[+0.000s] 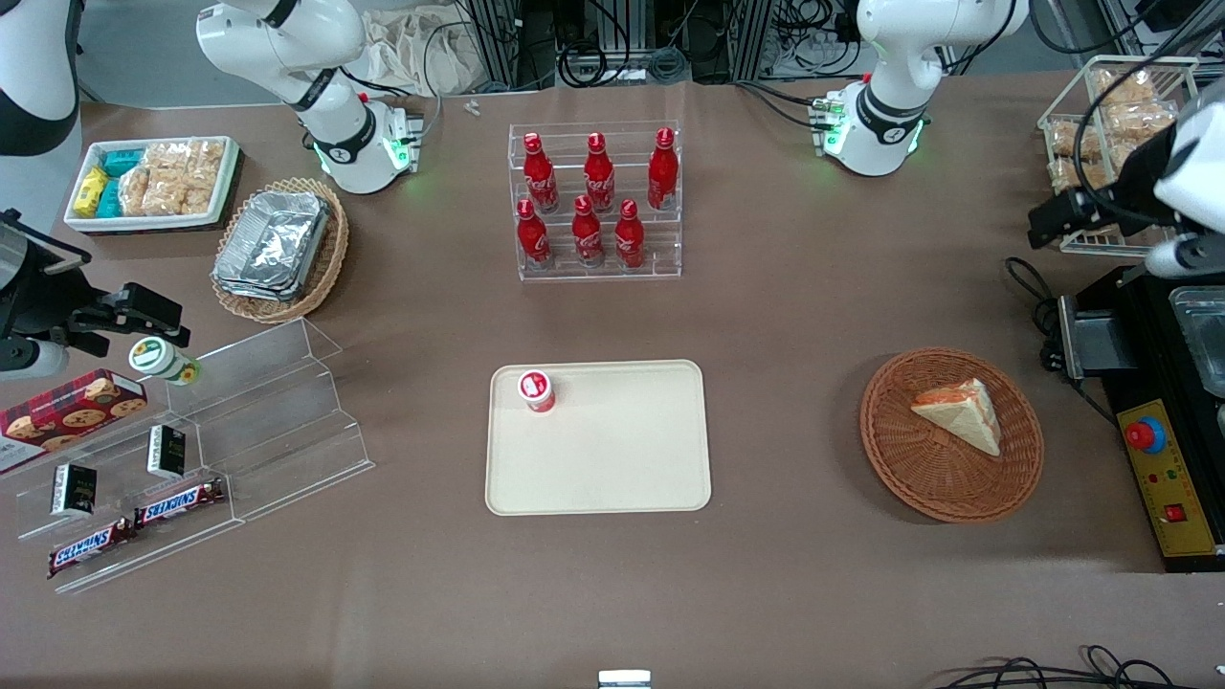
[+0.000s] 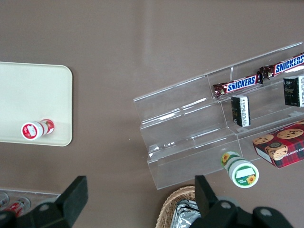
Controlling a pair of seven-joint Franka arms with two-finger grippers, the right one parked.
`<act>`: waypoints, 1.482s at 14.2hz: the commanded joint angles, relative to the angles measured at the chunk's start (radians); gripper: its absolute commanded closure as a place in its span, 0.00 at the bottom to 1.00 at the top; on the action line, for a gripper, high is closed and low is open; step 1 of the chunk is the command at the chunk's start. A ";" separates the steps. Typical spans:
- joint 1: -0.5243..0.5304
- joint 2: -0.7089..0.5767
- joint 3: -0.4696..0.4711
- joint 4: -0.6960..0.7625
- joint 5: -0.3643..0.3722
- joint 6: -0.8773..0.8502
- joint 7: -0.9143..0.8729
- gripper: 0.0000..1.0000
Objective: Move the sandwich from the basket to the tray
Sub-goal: 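Move the left gripper over the sandwich in the wicker basket, then lower the left gripper and close it on the sandwich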
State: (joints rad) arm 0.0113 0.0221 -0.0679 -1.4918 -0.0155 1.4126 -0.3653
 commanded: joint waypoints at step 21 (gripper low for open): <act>0.087 0.364 0.040 -0.562 0.032 0.951 -0.621 0.88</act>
State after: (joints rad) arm 0.0944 0.4102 -0.0257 -2.0270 0.0013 2.3289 -0.9622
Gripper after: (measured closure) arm 0.132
